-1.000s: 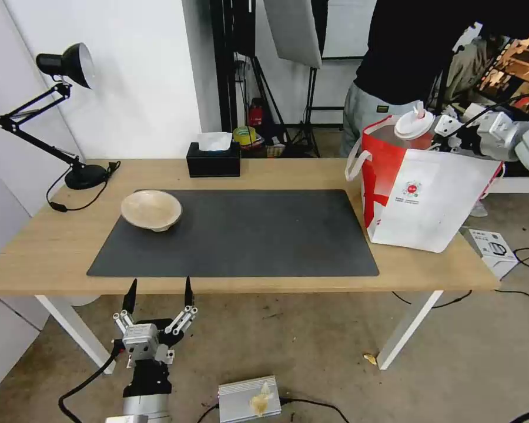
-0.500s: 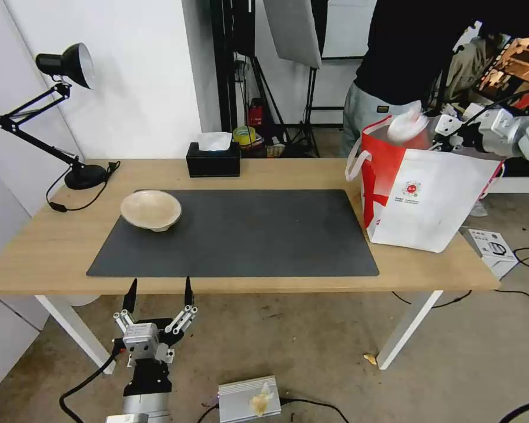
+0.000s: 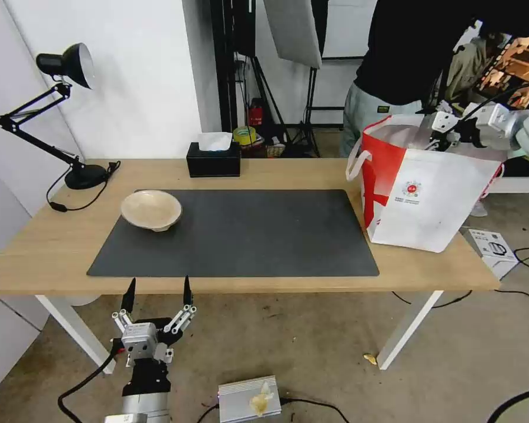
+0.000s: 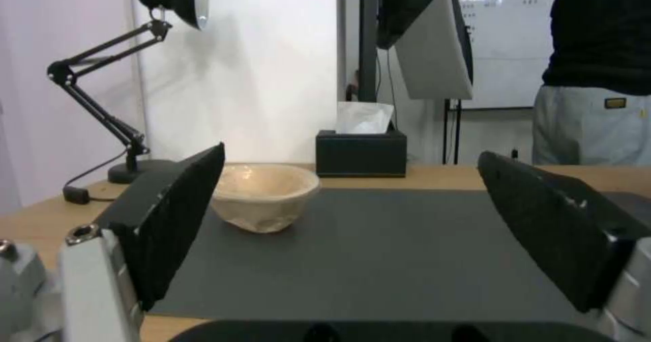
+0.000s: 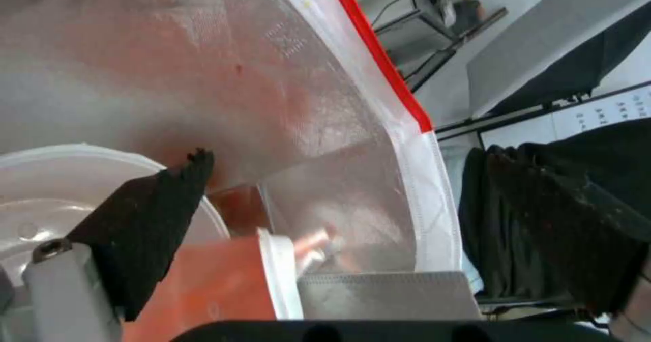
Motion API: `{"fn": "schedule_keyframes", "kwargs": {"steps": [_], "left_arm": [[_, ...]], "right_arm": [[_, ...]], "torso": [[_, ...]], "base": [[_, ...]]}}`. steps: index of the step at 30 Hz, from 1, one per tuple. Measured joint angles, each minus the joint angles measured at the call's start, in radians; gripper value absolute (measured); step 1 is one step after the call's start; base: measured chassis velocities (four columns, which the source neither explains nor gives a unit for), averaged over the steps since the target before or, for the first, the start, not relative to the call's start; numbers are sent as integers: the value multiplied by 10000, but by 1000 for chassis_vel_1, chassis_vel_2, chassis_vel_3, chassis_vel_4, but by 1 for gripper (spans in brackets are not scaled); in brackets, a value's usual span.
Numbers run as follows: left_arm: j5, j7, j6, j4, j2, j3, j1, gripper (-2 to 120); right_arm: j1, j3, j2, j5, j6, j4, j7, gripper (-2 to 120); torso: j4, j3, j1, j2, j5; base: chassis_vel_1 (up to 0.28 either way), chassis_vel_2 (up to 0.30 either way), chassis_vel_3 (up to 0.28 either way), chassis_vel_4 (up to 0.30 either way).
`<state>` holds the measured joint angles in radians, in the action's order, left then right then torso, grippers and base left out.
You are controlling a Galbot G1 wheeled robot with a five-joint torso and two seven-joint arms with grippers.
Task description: Pick up the trash from the table and place it into the takeout bag.
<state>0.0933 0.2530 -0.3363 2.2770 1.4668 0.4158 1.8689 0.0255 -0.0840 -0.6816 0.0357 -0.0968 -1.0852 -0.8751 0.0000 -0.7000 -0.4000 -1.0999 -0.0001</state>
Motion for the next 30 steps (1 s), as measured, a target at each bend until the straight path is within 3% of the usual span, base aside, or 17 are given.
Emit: {"fn": "schedule_keyframes", "kwargs": {"steps": [11, 21, 22, 24, 25, 27, 30], "left_arm": [[-6, 4, 0, 29, -5, 15, 4, 100], [-24, 5, -3, 53, -27, 46, -6, 100], [-26, 6, -3, 54, -29, 44, -11, 100], [-26, 6, -3, 53, -32, 39, -19, 100], [-26, 6, -3, 53, -32, 39, -19, 100], [-27, 6, -3, 50, -32, 27, -24, 100], [-27, 6, -4, 52, -33, 20, -21, 100]], "right_arm": [[-139, 107, 32, -34, -6, -81, 68, 100], [-429, 537, 234, -500, -46, -445, 1248, 100], [-744, 575, 456, -1032, 167, -903, 2368, 100], [-1083, 572, 652, -1620, 714, -1404, 3620, 100], [-1083, 572, 652, -1620, 714, -1404, 3620, 100], [-1404, 569, 787, -2169, 1012, -1832, 5177, 100], [-1635, 581, 842, -2616, 1055, -2152, 6330, 100]], "torso": [[0, 0, 0, 0, 0], [0, 0, 0, 0, 0], [0, 0, 0, 0, 0], [-2, 1, 0, -1, 1], [-2, 1, 0, -1, 1], [-2, 1, 0, 0, 1], [-1, 1, 0, -1, 1]], "base": [[0, 0, 0, 0], [0, 0, 0, 0], [0, 0, 0, 0], [0, 0, 0, 0], [0, 0, 0, 0], [0, 0, 0, 0], [0, 0, 0, 0]]}}
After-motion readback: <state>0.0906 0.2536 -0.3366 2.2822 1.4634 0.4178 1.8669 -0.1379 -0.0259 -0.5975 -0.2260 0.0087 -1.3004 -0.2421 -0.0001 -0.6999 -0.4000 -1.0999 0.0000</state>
